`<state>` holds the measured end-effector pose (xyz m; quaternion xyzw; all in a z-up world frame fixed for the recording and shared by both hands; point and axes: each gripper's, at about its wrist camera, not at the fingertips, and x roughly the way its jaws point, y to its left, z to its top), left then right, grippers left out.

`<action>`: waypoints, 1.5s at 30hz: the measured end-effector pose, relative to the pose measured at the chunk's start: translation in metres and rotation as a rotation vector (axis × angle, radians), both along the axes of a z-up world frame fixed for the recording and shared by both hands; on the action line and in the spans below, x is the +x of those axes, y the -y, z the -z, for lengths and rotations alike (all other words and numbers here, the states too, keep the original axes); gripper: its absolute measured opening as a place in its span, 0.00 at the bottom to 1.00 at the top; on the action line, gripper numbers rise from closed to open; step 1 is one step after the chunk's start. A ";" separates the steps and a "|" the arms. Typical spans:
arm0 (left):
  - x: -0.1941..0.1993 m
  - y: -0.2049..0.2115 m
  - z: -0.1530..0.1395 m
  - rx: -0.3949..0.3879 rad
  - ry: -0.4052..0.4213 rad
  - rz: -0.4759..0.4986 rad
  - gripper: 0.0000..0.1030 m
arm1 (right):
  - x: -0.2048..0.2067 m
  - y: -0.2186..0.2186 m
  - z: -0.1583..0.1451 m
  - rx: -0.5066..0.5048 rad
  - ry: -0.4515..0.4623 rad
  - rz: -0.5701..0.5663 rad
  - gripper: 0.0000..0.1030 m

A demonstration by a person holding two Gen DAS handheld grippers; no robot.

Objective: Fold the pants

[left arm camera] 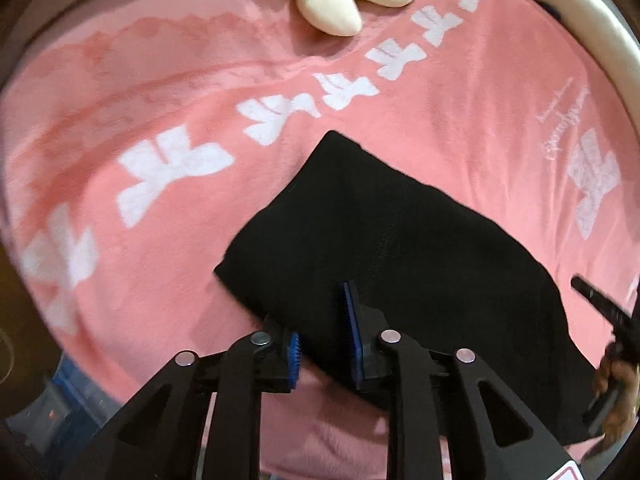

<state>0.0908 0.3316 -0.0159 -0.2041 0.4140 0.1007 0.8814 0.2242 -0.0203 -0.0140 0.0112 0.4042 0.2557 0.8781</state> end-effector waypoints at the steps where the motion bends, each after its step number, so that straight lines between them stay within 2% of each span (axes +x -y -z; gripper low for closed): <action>1: -0.002 0.004 -0.003 0.016 -0.005 -0.029 0.23 | -0.001 -0.011 0.007 -0.031 0.000 -0.029 0.07; 3: -0.002 0.011 -0.003 0.056 -0.010 -0.042 0.30 | 0.008 -0.032 0.019 -0.071 -0.009 -0.038 0.07; 5: 0.005 0.017 0.000 0.103 -0.034 -0.044 0.31 | 0.031 -0.037 0.037 -0.069 -0.041 0.007 0.03; 7: 0.009 0.015 0.000 0.121 -0.064 -0.053 0.31 | 0.041 -0.032 0.031 -0.010 -0.034 0.066 0.04; 9: 0.001 0.011 -0.009 0.133 -0.067 -0.075 0.33 | 0.034 -0.023 0.013 0.044 -0.006 0.076 0.08; 11: -0.009 0.011 -0.020 0.244 -0.054 -0.129 0.39 | 0.019 -0.008 0.003 0.069 0.013 0.074 0.08; 12: -0.013 0.011 -0.025 0.306 -0.044 -0.153 0.47 | 0.009 0.006 0.004 0.056 0.018 0.083 0.08; 13: -0.019 0.010 -0.030 0.355 -0.033 -0.174 0.48 | -0.001 0.020 0.007 0.048 0.015 0.093 0.08; 15: -0.022 0.010 -0.034 0.332 -0.029 -0.162 0.48 | -0.025 0.060 0.013 0.025 0.004 0.153 0.08; 16: -0.023 0.016 -0.037 0.288 -0.018 -0.136 0.48 | -0.039 0.080 0.016 0.019 0.002 0.184 0.08; 18: -0.020 0.037 -0.041 0.254 0.001 -0.079 0.48 | -0.056 0.122 0.026 -0.004 -0.023 0.257 0.08; 20: -0.010 0.077 -0.039 0.255 0.003 0.018 0.48 | -0.062 0.158 0.042 -0.080 -0.059 0.323 0.05; 21: -0.007 0.094 -0.037 0.255 0.001 0.052 0.48 | -0.067 0.183 0.047 -0.159 -0.056 0.385 0.01; 22: -0.002 0.121 -0.033 0.244 -0.007 0.101 0.48 | -0.074 0.203 0.044 -0.132 -0.044 0.396 0.00; 23: 0.001 0.142 -0.030 0.226 -0.005 0.142 0.48 | -0.087 0.233 0.033 -0.087 -0.029 0.452 0.04; 24: 0.002 0.157 -0.029 0.213 -0.001 0.169 0.50 | -0.094 0.248 0.027 -0.091 -0.015 0.493 0.08; 27: 0.007 0.221 -0.017 0.178 -0.014 0.277 0.53 | -0.125 0.319 0.020 -0.092 -0.002 0.623 0.09; 29: 0.006 0.250 -0.009 0.176 -0.026 0.320 0.53 | -0.137 0.362 0.035 -0.121 -0.041 0.680 0.00; 30: 0.006 0.263 -0.006 0.182 -0.033 0.337 0.53 | -0.150 0.389 0.036 0.000 -0.035 0.655 0.00; 31: 0.006 0.278 -0.003 0.196 -0.041 0.358 0.53 | -0.158 0.400 0.032 0.035 -0.033 0.679 0.00; 32: 0.005 0.291 -0.002 0.211 -0.043 0.374 0.53 | -0.169 0.411 0.022 0.025 -0.010 0.731 0.09; 34: 0.003 0.313 -0.002 0.248 -0.041 0.398 0.53 | -0.188 0.429 0.005 -0.018 0.053 0.819 0.10; 35: 0.002 0.323 -0.002 0.268 -0.039 0.410 0.55 | -0.196 0.441 0.000 -0.011 0.072 0.858 0.22; 37: 0.000 0.339 -0.002 0.290 -0.035 0.426 0.57 | -0.210 0.466 -0.003 -0.018 0.075 0.961 0.36; 39: -0.002 0.353 -0.001 0.303 -0.039 0.444 0.57 | -0.225 0.485 0.001 -0.023 0.069 1.044 0.36; 42: -0.004 0.369 0.000 0.314 -0.050 0.467 0.57 | -0.248 0.505 0.015 0.047 0.058 1.076 0.36; 45: -0.008 0.383 0.003 0.322 -0.059 0.492 0.58 | -0.261 0.513 0.026 0.065 0.051 1.107 0.36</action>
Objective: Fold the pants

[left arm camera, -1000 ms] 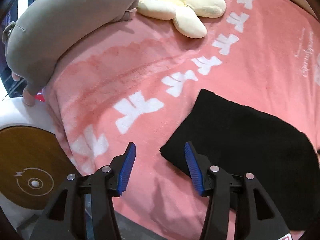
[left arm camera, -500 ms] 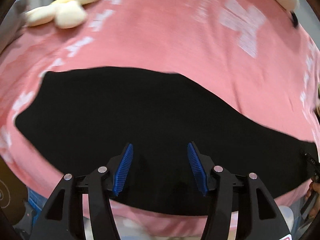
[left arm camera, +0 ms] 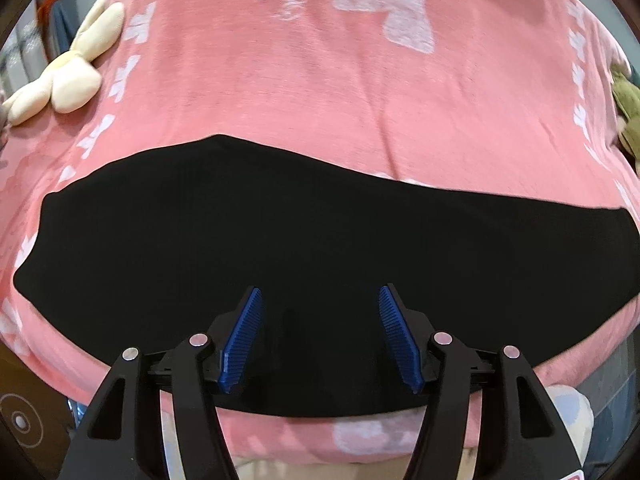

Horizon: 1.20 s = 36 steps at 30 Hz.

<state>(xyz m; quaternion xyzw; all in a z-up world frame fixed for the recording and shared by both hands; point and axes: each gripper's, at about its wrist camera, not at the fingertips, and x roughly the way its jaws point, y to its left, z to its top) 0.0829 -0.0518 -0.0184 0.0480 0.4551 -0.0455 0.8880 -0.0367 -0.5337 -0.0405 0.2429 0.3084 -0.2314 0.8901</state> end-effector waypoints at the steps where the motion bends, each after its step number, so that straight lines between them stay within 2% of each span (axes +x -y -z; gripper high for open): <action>1: -0.002 0.005 0.000 0.005 -0.002 0.006 0.59 | -0.005 0.006 0.003 0.018 0.008 0.000 0.36; 4: -0.007 0.022 0.002 0.018 -0.009 0.033 0.61 | -0.014 0.010 0.013 0.030 -0.008 -0.045 0.36; 7: -0.009 0.035 0.004 0.039 -0.009 0.063 0.62 | -0.005 0.004 0.028 0.040 -0.041 -0.119 0.36; 8: -0.010 0.040 0.005 0.043 -0.011 0.070 0.62 | -0.003 0.003 0.029 0.037 -0.038 -0.123 0.30; 10: -0.011 0.049 0.006 0.044 -0.017 0.083 0.62 | 0.002 0.001 0.023 0.011 -0.031 -0.142 0.11; 13: -0.015 0.059 0.001 0.046 -0.005 0.102 0.64 | -0.004 0.002 0.004 -0.077 0.002 -0.114 0.10; 14: -0.016 0.061 0.000 0.048 0.001 0.105 0.65 | -0.002 0.007 0.009 -0.075 -0.017 -0.110 0.11; 15: -0.016 0.062 0.000 0.050 0.006 0.107 0.65 | 0.004 0.016 0.028 -0.008 -0.064 -0.130 0.13; 16: -0.016 0.063 0.000 0.054 0.006 0.108 0.65 | 0.001 0.020 0.030 0.024 -0.032 -0.123 0.15; 17: -0.015 0.063 0.001 0.057 0.003 0.108 0.65 | -0.004 0.021 0.025 0.047 -0.010 -0.114 0.21; 20: -0.013 0.063 0.003 0.059 -0.009 0.098 0.67 | -0.024 0.017 -0.004 0.037 0.099 -0.053 0.21; 22: -0.013 0.064 0.004 0.048 -0.011 0.093 0.68 | -0.023 0.013 -0.011 0.076 0.140 -0.086 0.21; 24: -0.012 0.068 0.006 0.049 -0.019 0.092 0.68 | -0.008 0.006 -0.009 0.074 0.111 -0.130 0.21; 27: -0.014 0.070 0.007 0.041 -0.025 0.095 0.70 | 0.017 -0.003 0.009 0.063 0.015 -0.158 0.23; 28: -0.016 0.070 0.007 0.046 -0.024 0.099 0.73 | 0.020 -0.004 0.012 0.056 0.005 -0.158 0.20; 29: -0.016 0.070 0.007 0.053 -0.023 0.101 0.73 | 0.019 -0.007 0.011 0.037 -0.001 -0.152 0.12; 30: -0.017 0.069 0.007 0.060 -0.021 0.102 0.73 | 0.017 -0.010 0.004 0.021 0.000 -0.152 0.07; 34: -0.017 0.061 0.006 0.075 -0.015 0.078 0.76 | -0.002 -0.019 -0.027 -0.066 0.046 -0.127 0.07; 36: -0.015 0.056 0.006 0.076 -0.017 0.064 0.77 | -0.001 -0.015 -0.018 -0.068 0.003 -0.116 0.07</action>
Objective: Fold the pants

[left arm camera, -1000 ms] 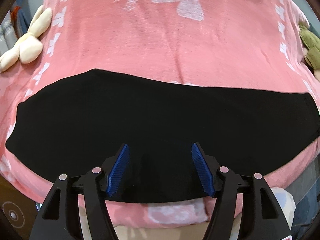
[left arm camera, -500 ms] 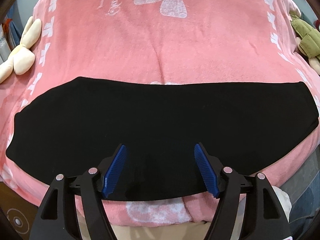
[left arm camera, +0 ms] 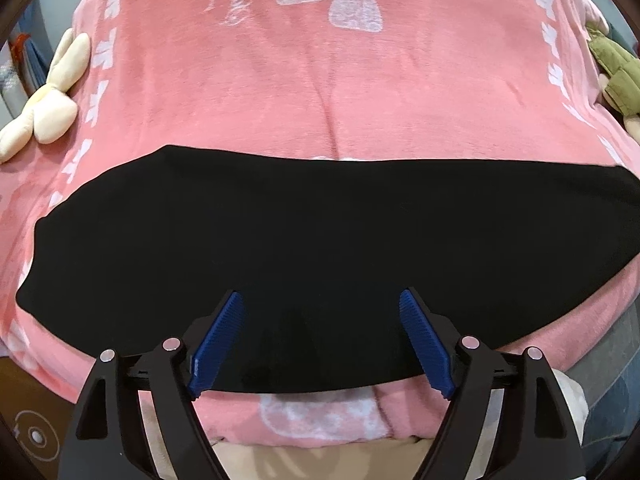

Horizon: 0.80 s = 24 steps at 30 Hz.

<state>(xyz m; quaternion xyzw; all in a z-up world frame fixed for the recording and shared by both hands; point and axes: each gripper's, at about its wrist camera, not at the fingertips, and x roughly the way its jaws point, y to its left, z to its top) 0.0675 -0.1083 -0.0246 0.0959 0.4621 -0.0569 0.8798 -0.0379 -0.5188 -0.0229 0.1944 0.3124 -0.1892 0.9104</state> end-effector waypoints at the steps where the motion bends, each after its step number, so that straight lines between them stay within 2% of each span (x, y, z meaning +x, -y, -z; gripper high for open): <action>1: 0.001 -0.002 0.001 0.001 -0.001 -0.008 0.77 | 0.005 0.001 0.012 -0.005 -0.038 -0.004 0.08; 2: 0.001 -0.004 0.001 0.000 -0.002 -0.012 0.77 | 0.011 0.001 0.025 -0.004 -0.087 -0.014 0.09; 3: 0.001 -0.007 0.001 0.002 -0.006 -0.017 0.77 | 0.011 0.000 0.033 -0.006 -0.087 -0.009 0.10; 5: 0.000 -0.009 0.002 0.015 -0.011 -0.020 0.80 | 0.004 -0.001 0.024 0.010 -0.044 0.016 0.17; 8: -0.002 -0.015 0.001 0.038 -0.004 -0.017 0.82 | -0.008 -0.009 0.001 0.014 0.023 0.052 0.17; 12: -0.003 -0.023 0.003 0.056 -0.006 -0.034 0.83 | 0.006 -0.033 -0.021 0.012 0.058 -0.071 0.17; 16: -0.007 -0.033 0.003 0.052 -0.014 -0.050 0.83 | 0.046 -0.037 -0.019 -0.035 -0.005 -0.147 0.16; 18: -0.008 -0.037 0.003 0.057 -0.014 -0.054 0.83 | 0.068 -0.017 -0.005 -0.040 -0.067 -0.105 0.16; 19: -0.008 -0.039 0.002 0.058 -0.014 -0.059 0.83 | 0.075 -0.006 0.004 -0.044 -0.106 -0.073 0.08; 20: -0.008 -0.042 0.002 0.056 -0.014 -0.065 0.83 | 0.079 0.004 0.011 -0.032 -0.136 -0.053 0.06; 21: -0.009 -0.045 0.002 0.053 -0.014 -0.074 0.83 | 0.075 0.011 0.009 0.004 -0.109 -0.035 0.06; 22: -0.008 -0.049 0.002 0.052 -0.016 -0.084 0.83 | 0.071 0.010 0.002 0.006 -0.092 -0.011 0.10; 24: -0.007 -0.056 0.003 0.051 -0.018 -0.100 0.83 | 0.051 0.000 -0.013 -0.027 -0.038 0.028 0.14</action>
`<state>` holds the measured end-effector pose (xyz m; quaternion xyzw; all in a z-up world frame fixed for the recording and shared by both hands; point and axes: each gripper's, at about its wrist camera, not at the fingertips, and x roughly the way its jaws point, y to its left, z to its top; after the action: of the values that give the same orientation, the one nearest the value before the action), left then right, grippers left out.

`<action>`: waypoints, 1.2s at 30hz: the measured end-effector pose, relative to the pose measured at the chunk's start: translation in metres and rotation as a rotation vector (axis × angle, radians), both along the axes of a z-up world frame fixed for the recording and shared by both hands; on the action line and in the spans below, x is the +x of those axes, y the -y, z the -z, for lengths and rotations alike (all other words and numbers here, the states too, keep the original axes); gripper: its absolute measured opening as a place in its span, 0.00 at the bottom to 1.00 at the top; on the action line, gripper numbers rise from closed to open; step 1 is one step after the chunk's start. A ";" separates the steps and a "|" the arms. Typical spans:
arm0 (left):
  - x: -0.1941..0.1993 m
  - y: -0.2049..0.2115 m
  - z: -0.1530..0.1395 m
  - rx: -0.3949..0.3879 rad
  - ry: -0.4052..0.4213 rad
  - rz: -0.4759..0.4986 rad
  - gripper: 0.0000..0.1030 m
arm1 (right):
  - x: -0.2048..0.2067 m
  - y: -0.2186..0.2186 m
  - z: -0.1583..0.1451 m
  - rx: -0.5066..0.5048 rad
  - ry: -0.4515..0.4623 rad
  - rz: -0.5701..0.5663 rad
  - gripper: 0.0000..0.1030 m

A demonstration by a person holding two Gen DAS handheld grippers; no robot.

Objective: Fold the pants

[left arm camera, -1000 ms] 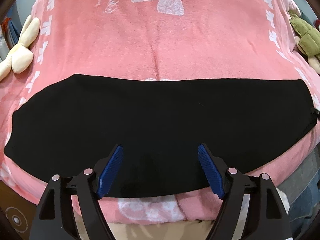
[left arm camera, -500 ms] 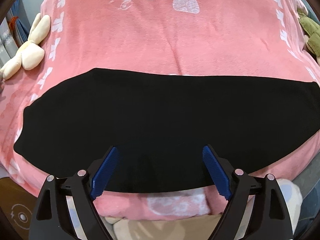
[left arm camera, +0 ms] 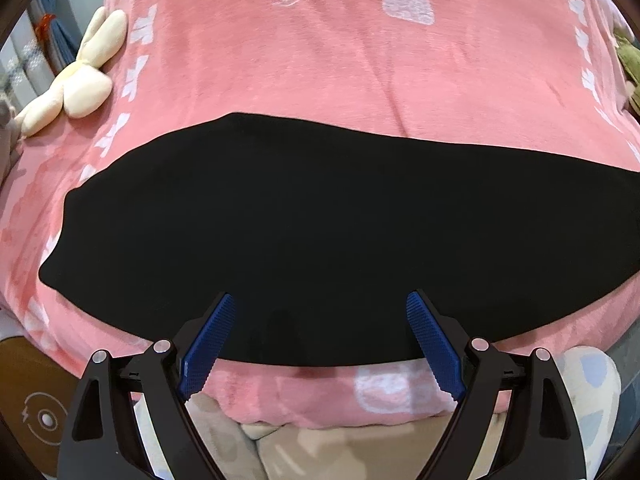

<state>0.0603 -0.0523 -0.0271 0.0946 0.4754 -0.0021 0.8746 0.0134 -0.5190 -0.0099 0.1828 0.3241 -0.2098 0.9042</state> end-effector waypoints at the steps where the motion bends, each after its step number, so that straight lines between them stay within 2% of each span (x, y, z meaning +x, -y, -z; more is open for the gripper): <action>1: 0.000 -0.003 0.001 0.001 -0.001 -0.008 0.83 | -0.012 -0.005 -0.004 0.008 0.030 0.004 0.14; 4: 0.002 -0.010 0.005 -0.008 -0.014 -0.026 0.83 | -0.045 -0.019 0.002 0.048 0.062 0.036 0.33; 7: 0.002 -0.014 0.009 -0.005 -0.028 -0.033 0.83 | -0.067 -0.028 0.014 0.076 0.052 0.061 0.34; 9: 0.000 -0.018 0.008 -0.008 -0.023 -0.030 0.83 | -0.080 -0.032 0.020 0.093 0.053 0.085 0.40; 11: -0.004 -0.023 0.008 -0.011 -0.022 -0.027 0.83 | -0.088 -0.034 0.025 0.113 0.056 0.106 0.58; 18: -0.008 -0.044 0.017 -0.031 -0.044 -0.053 0.83 | -0.090 -0.022 0.039 0.262 0.136 0.141 0.68; 26: -0.006 -0.053 0.018 -0.052 -0.037 -0.056 0.83 | -0.062 0.004 0.063 0.359 0.131 0.222 0.71; 30: -0.004 -0.057 0.018 -0.061 -0.039 -0.055 0.83 | -0.051 0.001 0.062 0.315 0.135 0.242 0.70; 33: -0.004 -0.060 0.019 -0.073 -0.039 -0.056 0.83 | -0.049 -0.001 0.059 0.280 0.140 0.241 0.51; 35: -0.002 -0.062 0.019 -0.077 -0.040 -0.056 0.83 | -0.050 0.000 0.055 0.309 0.165 0.203 0.20; 36: -0.001 -0.063 0.019 -0.079 -0.041 -0.056 0.83 | -0.050 -0.001 0.052 0.336 0.183 0.185 0.20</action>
<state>0.0589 0.0106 -0.0465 0.0467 0.4952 0.0016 0.8675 -0.0367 -0.5184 -0.0618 0.3782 0.2530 -0.2175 0.8635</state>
